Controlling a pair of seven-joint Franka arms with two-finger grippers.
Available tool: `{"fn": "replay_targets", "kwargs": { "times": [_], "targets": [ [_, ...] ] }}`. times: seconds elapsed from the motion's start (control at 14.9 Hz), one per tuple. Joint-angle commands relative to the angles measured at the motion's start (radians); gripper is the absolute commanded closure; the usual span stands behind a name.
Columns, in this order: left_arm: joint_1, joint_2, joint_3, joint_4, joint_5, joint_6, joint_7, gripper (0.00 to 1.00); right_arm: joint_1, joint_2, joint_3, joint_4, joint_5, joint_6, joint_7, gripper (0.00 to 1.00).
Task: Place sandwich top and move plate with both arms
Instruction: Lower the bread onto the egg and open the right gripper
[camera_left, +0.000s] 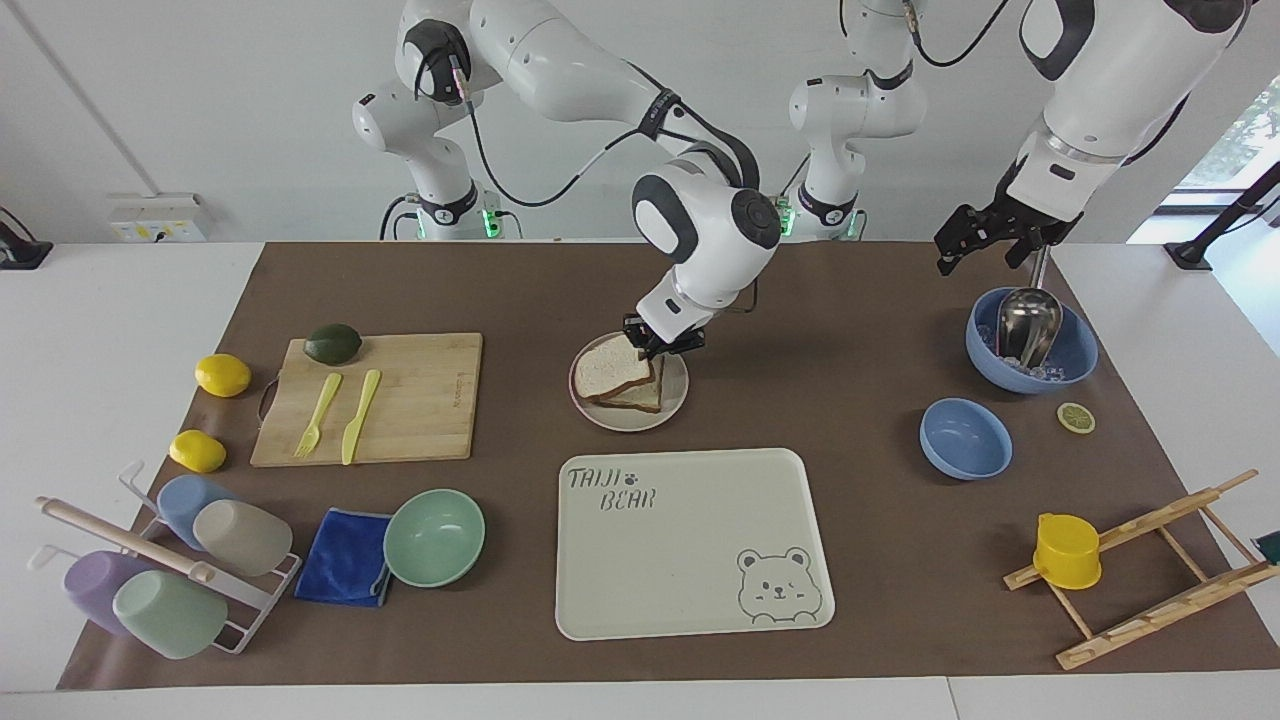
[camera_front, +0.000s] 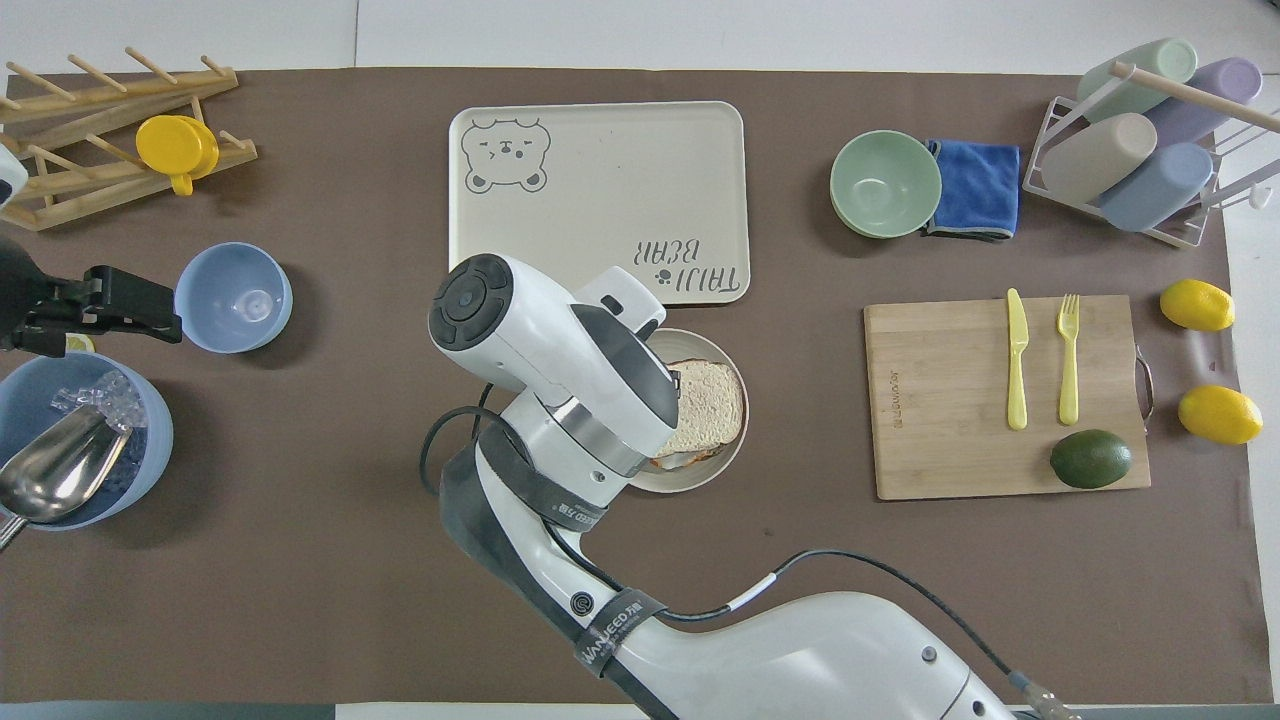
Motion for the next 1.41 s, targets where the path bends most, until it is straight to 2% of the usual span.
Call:
{"fn": "replay_targets", "kwargs": {
  "times": [0.0,0.27,0.33,0.4,0.47,0.54,0.94,1.14,1.34],
  "targets": [
    [0.013,-0.024,-0.004,-0.030,0.012,0.023,0.005,0.00,-0.012,-0.056,0.003,-0.088,0.021,0.045,0.026,1.00],
    [0.013,-0.027,-0.002,-0.039,0.012,0.026,0.008,0.00,-0.021,-0.070,0.003,-0.140,0.061,0.140,0.047,1.00],
    [0.013,-0.029,-0.002,-0.040,0.012,0.032,0.009,0.00,-0.034,-0.070,0.003,-0.148,0.073,0.166,0.047,0.78],
    [0.014,-0.033,-0.002,-0.054,0.012,0.044,0.008,0.00,-0.037,-0.072,0.003,-0.159,0.075,0.189,0.047,0.40],
    [0.014,-0.039,-0.002,-0.066,0.012,0.060,0.008,0.00,-0.038,-0.073,0.003,-0.165,0.073,0.197,0.043,0.08],
    [0.014,-0.047,-0.002,-0.083,0.012,0.074,0.008,0.00,-0.040,-0.073,0.003,-0.163,0.075,0.199,0.038,0.00],
    [0.030,-0.072,-0.004,-0.172,0.008,0.153,0.008,0.00,-0.066,-0.073,0.004,-0.122,0.078,0.199,0.032,0.00],
    [0.016,-0.072,-0.007,-0.255,-0.041,0.256,0.006,0.00,-0.136,-0.153,0.006,-0.116,0.118,0.194,-0.032,0.00],
    [-0.022,-0.060,-0.012,-0.335,-0.124,0.368,-0.003,0.00,-0.250,-0.240,0.006,-0.127,0.139,0.127,-0.155,0.00]
  ]
}}
